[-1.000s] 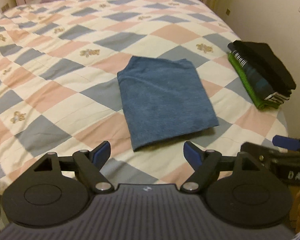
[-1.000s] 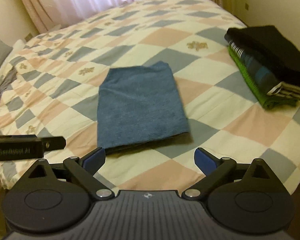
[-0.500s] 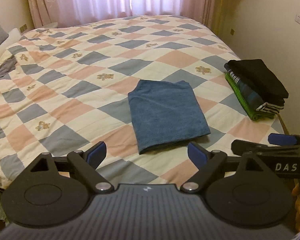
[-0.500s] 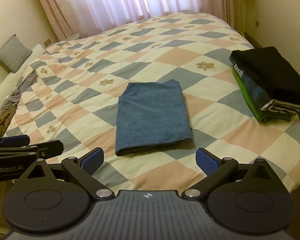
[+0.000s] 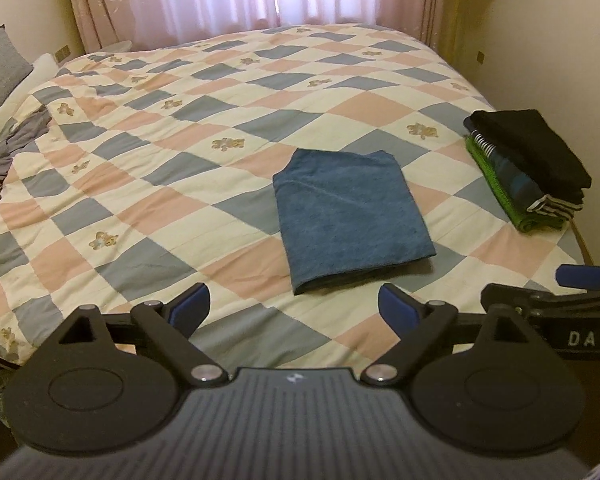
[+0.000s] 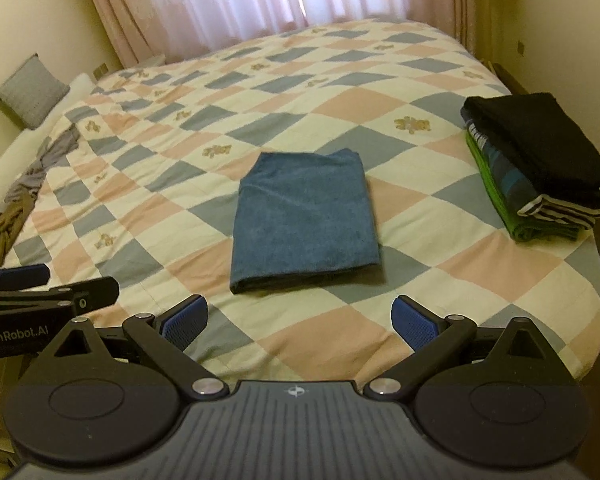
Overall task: Fold clothes
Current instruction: 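Open both tools and pull back above the folded jeans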
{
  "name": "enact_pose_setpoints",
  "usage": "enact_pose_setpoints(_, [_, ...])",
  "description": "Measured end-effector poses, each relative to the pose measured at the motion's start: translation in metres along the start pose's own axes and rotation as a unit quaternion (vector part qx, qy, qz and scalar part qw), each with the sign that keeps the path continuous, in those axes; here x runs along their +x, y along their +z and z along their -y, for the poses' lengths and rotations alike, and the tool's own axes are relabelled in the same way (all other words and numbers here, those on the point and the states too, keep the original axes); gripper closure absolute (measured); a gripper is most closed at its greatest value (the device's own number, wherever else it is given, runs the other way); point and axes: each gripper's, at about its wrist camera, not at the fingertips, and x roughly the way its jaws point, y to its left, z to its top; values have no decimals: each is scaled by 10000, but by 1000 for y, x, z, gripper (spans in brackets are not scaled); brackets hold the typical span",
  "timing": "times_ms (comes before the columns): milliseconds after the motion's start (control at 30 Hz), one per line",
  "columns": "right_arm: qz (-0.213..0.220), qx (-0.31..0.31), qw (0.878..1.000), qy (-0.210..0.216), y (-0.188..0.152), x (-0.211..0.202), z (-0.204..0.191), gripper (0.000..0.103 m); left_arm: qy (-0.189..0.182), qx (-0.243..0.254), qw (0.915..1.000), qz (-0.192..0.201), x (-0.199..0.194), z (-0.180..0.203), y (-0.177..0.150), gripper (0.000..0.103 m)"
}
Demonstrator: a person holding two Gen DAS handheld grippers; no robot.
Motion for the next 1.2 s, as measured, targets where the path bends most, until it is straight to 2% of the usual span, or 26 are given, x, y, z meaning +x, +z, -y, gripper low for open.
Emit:
enact_pose_setpoints(333, [-80,-213,9997,8,-1,-4,-1,2,166,-64,9996,-198,9,-1,-5,13])
enact_pose_setpoints(700, [-152,-191,9997,-44,5,-6,14,2,136,94,9996,-217,10,19,2,10])
enact_pose_setpoints(1033, [-421,-13,9989,-182,0,0,28,2,110,240,9988,-420,17,23,7,9])
enact_pose_setpoints(1200, [-604,67,9979,-242,-2,8,31,2,60,295,9977,-615,34,24,11,8])
